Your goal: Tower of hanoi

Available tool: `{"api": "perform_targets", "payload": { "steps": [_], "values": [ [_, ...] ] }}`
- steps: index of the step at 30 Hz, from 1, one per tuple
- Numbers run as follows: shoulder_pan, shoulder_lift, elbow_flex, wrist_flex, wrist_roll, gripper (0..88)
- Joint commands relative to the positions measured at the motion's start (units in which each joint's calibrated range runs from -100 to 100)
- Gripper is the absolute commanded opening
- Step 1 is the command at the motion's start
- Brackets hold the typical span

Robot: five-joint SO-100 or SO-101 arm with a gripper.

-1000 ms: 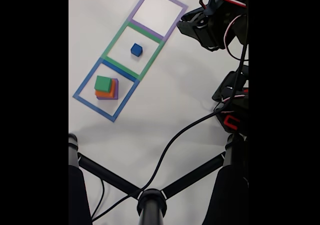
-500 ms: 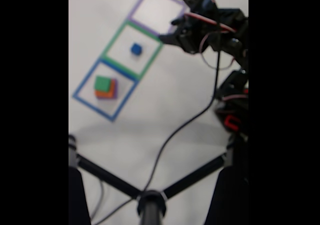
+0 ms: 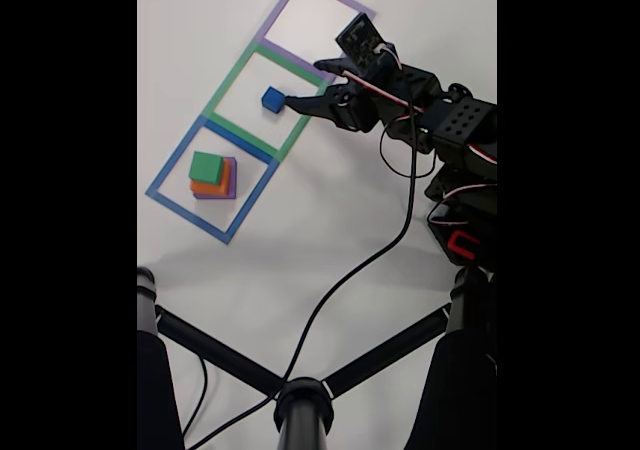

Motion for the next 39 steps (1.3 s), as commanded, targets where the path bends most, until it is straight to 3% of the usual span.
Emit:
{"api": "perform_targets", "payload": {
  "steps": [1,5,15,28,39],
  "values": [
    [-2.32,8.85,2.12,-16.55,0.79,24.4],
    [-3.24,19.59,1.94,-28.29,0.79,24.1],
    [-3.62,40.66,-2.42,-45.28,0.79,24.0],
    [-4.31,59.49,-10.6,-57.67,0.79,23.9],
    [-4.61,66.78,-14.78,-59.93,0.79,20.0]
  ]
}}
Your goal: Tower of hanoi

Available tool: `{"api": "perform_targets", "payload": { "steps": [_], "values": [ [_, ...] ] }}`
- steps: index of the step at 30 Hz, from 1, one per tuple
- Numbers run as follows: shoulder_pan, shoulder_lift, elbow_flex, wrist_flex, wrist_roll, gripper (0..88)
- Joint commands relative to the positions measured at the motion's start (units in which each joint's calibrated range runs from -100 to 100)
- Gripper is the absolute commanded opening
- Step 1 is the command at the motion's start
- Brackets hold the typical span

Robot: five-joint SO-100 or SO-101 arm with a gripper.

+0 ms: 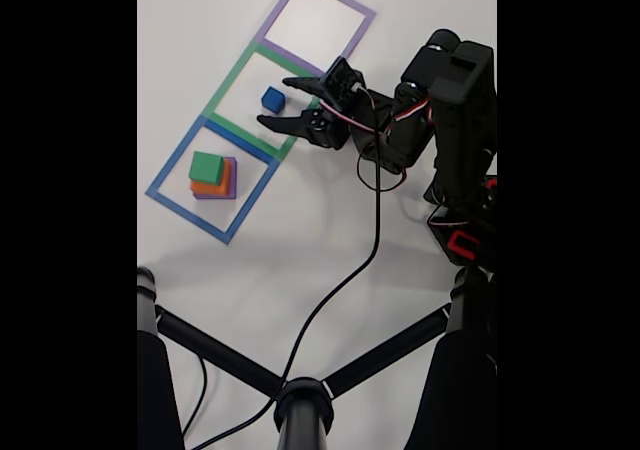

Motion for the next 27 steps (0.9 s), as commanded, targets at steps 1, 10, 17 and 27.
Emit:
{"api": "perform_targets", "payload": {
  "steps": [1,10,17,27],
  "values": [
    [-0.51,1.08,-1.65,-1.51,0.79,19.9],
    [-1.81,3.32,-2.38,-1.75,0.79,15.8],
    [-2.04,4.76,-4.28,-1.75,0.79,12.4],
    [-2.27,5.0,-5.28,-1.75,0.79,4.6]
  ]
}}
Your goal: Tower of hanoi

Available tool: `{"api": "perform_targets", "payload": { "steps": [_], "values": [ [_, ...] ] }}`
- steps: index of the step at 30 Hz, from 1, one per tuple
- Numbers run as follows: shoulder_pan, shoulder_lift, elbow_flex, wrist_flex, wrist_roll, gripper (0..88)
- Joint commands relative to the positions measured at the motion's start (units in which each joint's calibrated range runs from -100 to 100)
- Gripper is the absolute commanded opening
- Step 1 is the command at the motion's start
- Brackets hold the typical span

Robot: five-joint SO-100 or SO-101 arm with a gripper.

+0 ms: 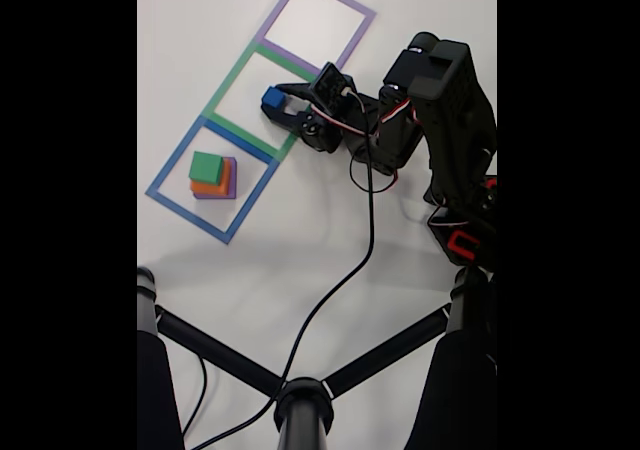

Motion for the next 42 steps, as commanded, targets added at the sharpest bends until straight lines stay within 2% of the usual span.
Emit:
{"api": "perform_targets", "payload": {
  "steps": [1,11,16,18,23,30,36,42],
  "values": [
    [-0.88,-0.89,-0.49,-1.11,0.79,4.3],
    [-0.95,-8.67,2.51,2.37,0.79,3.4],
    [-0.72,-22.61,5.24,12.57,0.79,3.4],
    [-0.42,-29.98,5.51,20.02,0.79,3.2],
    [-0.04,-52.1,2.06,48.67,0.79,2.9],
    [-0.57,-70.36,-19.3,93.51,0.79,2.6],
    [-4.23,-74.77,-42.02,123.46,-7.12,2.5],
    [-10.71,-76.53,-57.28,141.18,-13.18,2.3]
  ]
}}
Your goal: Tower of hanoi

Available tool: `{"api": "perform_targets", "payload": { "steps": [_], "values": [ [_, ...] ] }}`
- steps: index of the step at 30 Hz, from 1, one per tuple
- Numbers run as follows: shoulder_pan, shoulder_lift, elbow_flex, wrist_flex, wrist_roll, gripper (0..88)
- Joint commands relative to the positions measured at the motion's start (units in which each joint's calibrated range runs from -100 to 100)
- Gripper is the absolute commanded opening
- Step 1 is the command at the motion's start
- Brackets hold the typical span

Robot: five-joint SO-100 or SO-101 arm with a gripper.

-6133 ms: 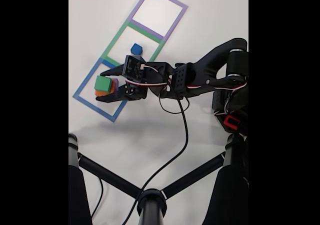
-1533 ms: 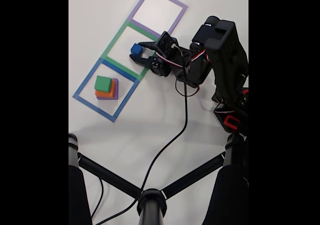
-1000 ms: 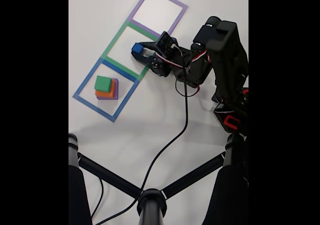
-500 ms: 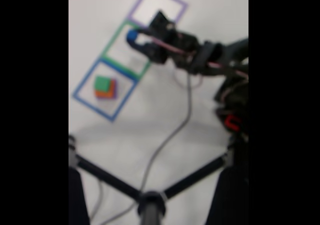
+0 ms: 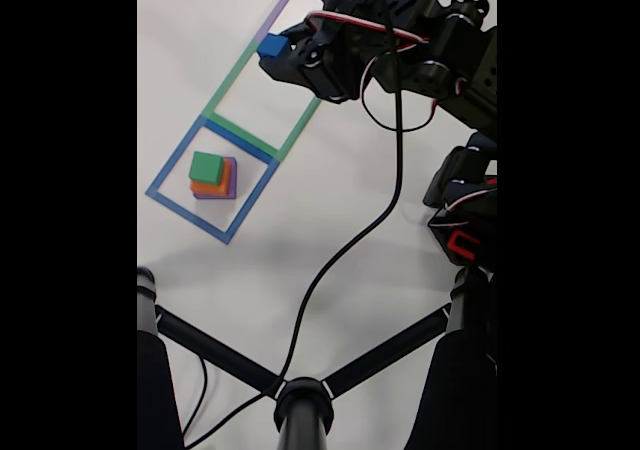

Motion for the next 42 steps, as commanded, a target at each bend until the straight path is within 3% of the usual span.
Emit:
{"api": "perform_targets", "payload": {
  "steps": [1,7,18,24,34,42],
  "values": [
    [-5.15,-2.66,-12.19,11.83,-4.24,2.3],
    [-10.57,-2.74,-23.19,24.05,-6.26,2.4],
    [-14.84,-2.9,-21.28,23.08,-1.66,2.4],
    [-14.76,-5.55,-2.92,5.27,10.84,2.6],
    [-15.45,-4.51,28.97,-33.82,10.84,2.8],
    [-16.21,1.66,41.24,-54.95,10.84,2.9]
  ]
}}
